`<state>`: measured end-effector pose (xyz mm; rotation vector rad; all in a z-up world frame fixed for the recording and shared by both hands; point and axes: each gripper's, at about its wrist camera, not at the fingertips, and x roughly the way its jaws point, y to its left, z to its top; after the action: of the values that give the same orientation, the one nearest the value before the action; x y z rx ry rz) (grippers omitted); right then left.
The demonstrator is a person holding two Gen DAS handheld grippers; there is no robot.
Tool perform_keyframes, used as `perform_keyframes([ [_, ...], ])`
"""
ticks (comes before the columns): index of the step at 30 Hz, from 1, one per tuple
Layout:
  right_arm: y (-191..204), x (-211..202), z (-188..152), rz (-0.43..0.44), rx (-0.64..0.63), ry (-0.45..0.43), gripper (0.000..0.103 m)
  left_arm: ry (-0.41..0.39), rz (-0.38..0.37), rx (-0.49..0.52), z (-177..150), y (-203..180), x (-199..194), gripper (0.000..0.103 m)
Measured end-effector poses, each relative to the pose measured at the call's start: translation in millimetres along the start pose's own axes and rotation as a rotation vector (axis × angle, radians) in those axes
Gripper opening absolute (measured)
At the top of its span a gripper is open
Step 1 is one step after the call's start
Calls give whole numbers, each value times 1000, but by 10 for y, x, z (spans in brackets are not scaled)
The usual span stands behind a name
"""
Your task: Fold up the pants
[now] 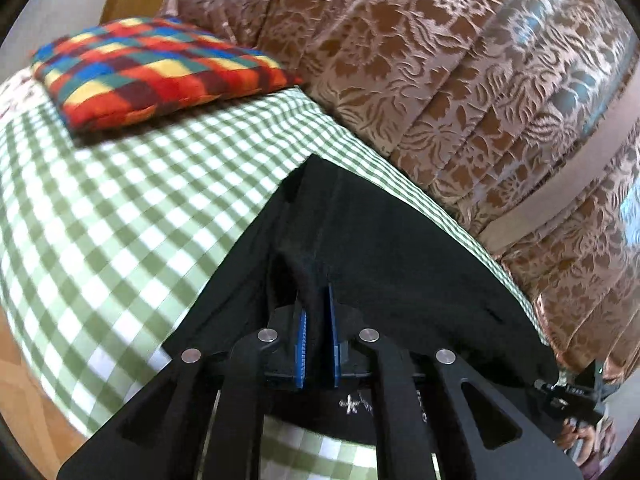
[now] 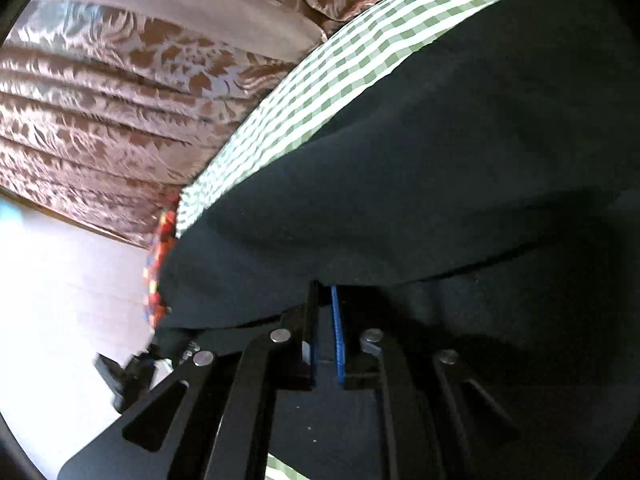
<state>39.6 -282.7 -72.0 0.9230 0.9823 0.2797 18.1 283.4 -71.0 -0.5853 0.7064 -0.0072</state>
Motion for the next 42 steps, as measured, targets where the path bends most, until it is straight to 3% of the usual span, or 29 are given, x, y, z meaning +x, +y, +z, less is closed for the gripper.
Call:
perform_keyframes([
  [1, -36, -12, 9, 17, 24, -5, 18, 3, -6, -17, -13, 30, -20, 19],
  [2, -72, -16, 15, 38, 52, -7, 43, 5, -21, -57, -35, 87, -55, 24],
  [4, -132, -47, 15, 55, 90, -24, 50, -7, -47, -124, -79, 184, -131, 40],
  [5, -148, -43, 20, 62, 100, -24, 50, -13, -57, -151, -83, 220, -168, 41],
  [9, -188, -28, 36, 66, 120, -26, 45, -14, -134, -291, -154, 380, -349, 41],
  [12, -206, 6, 47, 49, 119, -29, 30, 17, -180, -337, -210, 356, -371, 41],
  [14, -229, 35, 51, 37, 122, -31, 19, 39, -180, -351, -226, 314, -319, 41],
  [16, -255, 51, 54, 37, 128, -33, 15, 64, -164, -364, -260, 262, -234, 41],
  [27, -246, 21, 112, 47, 112, -26, 7, 76, -97, -424, -28, 123, 44, 41],
  [29, -240, 8, 118, 52, 114, -26, 7, 87, -90, -419, 13, 102, 45, 46],
  [30, -240, 5, 118, 52, 112, -25, 7, 90, -70, -407, 33, 104, 35, 59],
  [36, -271, 28, 124, 49, 120, -12, 7, 101, 11, -341, 84, 161, -42, 67],
  [41, -269, 50, 152, 44, 121, -6, 7, 128, 59, -211, 28, 81, 49, 67],
  [42, -267, 51, 160, 43, 121, -5, 7, 147, 66, -188, 16, 61, 114, 50],
])
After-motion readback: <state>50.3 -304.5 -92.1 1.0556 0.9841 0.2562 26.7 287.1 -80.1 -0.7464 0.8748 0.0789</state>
